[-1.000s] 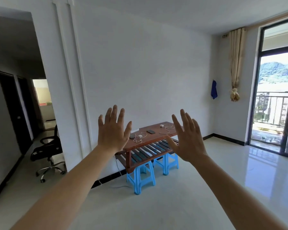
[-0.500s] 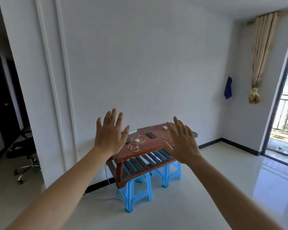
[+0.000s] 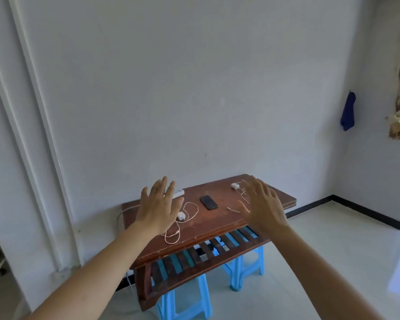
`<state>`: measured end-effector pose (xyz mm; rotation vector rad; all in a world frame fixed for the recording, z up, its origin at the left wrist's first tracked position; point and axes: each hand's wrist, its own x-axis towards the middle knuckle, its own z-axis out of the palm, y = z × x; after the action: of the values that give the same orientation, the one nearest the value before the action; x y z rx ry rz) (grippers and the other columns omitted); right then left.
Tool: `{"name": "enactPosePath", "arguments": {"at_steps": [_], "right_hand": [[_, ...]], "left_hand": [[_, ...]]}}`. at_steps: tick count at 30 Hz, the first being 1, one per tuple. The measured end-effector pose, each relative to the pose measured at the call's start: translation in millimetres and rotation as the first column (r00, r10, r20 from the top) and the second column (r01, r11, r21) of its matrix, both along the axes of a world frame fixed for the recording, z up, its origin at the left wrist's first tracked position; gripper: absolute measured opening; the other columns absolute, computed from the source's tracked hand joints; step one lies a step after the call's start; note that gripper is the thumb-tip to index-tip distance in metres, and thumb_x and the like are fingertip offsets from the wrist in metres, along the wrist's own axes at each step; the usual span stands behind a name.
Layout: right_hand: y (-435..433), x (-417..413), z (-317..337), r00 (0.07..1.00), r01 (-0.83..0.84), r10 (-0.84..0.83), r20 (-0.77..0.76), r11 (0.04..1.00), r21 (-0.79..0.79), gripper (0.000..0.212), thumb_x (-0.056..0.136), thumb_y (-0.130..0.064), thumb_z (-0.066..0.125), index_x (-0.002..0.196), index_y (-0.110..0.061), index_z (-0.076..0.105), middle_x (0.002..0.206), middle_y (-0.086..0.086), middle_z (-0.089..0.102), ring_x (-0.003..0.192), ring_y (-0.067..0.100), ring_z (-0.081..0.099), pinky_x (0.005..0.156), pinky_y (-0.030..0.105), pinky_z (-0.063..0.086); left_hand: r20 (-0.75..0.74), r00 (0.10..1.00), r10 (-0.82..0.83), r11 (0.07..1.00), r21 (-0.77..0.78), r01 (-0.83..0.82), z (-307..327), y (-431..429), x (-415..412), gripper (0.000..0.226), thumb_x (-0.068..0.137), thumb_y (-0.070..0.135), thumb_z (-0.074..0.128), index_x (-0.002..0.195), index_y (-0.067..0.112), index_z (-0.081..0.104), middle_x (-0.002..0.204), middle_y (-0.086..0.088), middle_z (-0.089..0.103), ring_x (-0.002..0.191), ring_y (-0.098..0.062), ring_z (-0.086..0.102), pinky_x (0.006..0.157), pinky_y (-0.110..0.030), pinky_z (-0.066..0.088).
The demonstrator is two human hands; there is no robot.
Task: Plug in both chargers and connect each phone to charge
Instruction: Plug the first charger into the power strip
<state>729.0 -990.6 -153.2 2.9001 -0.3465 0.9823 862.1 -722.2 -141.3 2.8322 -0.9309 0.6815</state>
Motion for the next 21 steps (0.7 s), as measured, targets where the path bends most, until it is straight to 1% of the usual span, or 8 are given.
{"name": "enactPosePath", "arguments": {"at_steps": [3,6,9,12,15,17,19,21], "right_hand": [[-45.2,70.7,-9.6,0.996,-0.049,0.051,-0.070,0.998,0.028,0.064,0.096,-0.053,0.051,0.148,-0.018,0.041,0.152,0.007,0.043,0.139,0.025,0.042,0.109,0.042,0.041],[-80.3,146.3,-10.5,0.984,-0.112,0.118,-0.137,0.992,0.052,0.059,0.096,-0.048,0.052,0.146,-0.018,0.042,0.147,0.005,0.048,0.135,0.025,0.046,0.107,0.040,0.042],[-100.3,213.8,-25.8,0.961,-0.179,0.194,-0.195,0.980,0.090,0.051,0.096,-0.042,0.053,0.141,-0.019,0.045,0.141,0.004,0.053,0.130,0.025,0.050,0.103,0.040,0.046],[-111.5,274.7,-56.8,0.920,-0.252,0.263,-0.291,0.965,0.075,0.055,0.098,-0.042,0.049,0.147,-0.020,0.040,0.144,0.001,0.051,0.131,0.022,0.049,0.102,0.038,0.046],[-120.1,333.3,-89.5,0.871,-0.324,0.313,-0.379,0.945,0.037,0.058,0.098,-0.042,0.049,0.150,-0.018,0.039,0.143,0.001,0.053,0.130,0.021,0.051,0.103,0.037,0.046],[-125.7,371.6,-107.5,0.837,-0.363,0.339,-0.429,0.931,0.027,0.058,0.098,-0.041,0.050,0.151,-0.019,0.038,0.143,0.001,0.053,0.129,0.020,0.052,0.103,0.036,0.044],[-132.5,409.4,-121.4,0.804,-0.387,0.357,-0.475,0.921,0.037,0.057,0.098,-0.039,0.049,0.151,-0.020,0.037,0.144,-0.001,0.052,0.128,0.019,0.052,0.103,0.035,0.043],[-140.4,443.1,-133.2,0.772,-0.395,0.374,-0.513,0.916,0.073,0.057,0.098,-0.037,0.049,0.151,-0.021,0.036,0.144,-0.001,0.051,0.128,0.019,0.051,0.103,0.034,0.043]], "left_hand": [[-0.048,0.998,0.046,0.998,0.038,-0.044,-17.6,-35.8,52.9,0.073,0.098,0.058,0.009,0.154,0.015,0.027,0.165,-0.013,0.023,0.151,-0.027,0.023,0.118,-0.053,0.023],[-0.088,0.991,0.105,0.994,0.028,-0.103,-28.4,-60.5,108.2,0.074,0.097,0.059,0.009,0.153,0.015,0.030,0.164,-0.012,0.027,0.150,-0.028,0.028,0.118,-0.051,0.027],[-0.152,0.973,0.172,0.985,0.035,-0.169,-51.7,-72.4,158.2,0.074,0.098,0.060,0.010,0.155,0.016,0.027,0.166,-0.011,0.023,0.151,-0.026,0.023,0.119,-0.049,0.025],[-0.202,0.951,0.234,0.972,0.066,-0.225,-87.7,-79.3,209.7,0.073,0.099,0.059,0.013,0.156,0.015,0.023,0.167,-0.010,0.019,0.152,-0.024,0.020,0.120,-0.048,0.024],[-0.267,0.918,0.292,0.956,0.089,-0.278,-130.2,-85.6,260.9,0.070,0.101,0.058,0.017,0.157,0.015,0.022,0.167,-0.009,0.017,0.153,-0.023,0.020,0.119,-0.047,0.024],[-0.314,0.893,0.322,0.947,0.101,-0.306,-157.6,-90.3,293.7,0.071,0.101,0.059,0.017,0.157,0.016,0.022,0.167,-0.009,0.018,0.152,-0.024,0.022,0.119,-0.046,0.027],[-0.371,0.859,0.352,0.936,0.124,-0.330,-183.0,-94.7,325.5,0.070,0.101,0.058,0.017,0.156,0.016,0.023,0.166,-0.009,0.020,0.151,-0.024,0.025,0.116,-0.047,0.033],[-0.453,0.805,0.383,0.923,0.153,-0.353,-209.7,-99.0,352.5,0.070,0.101,0.058,0.018,0.156,0.015,0.024,0.166,-0.010,0.021,0.150,-0.025,0.028,0.114,-0.046,0.037]]}}
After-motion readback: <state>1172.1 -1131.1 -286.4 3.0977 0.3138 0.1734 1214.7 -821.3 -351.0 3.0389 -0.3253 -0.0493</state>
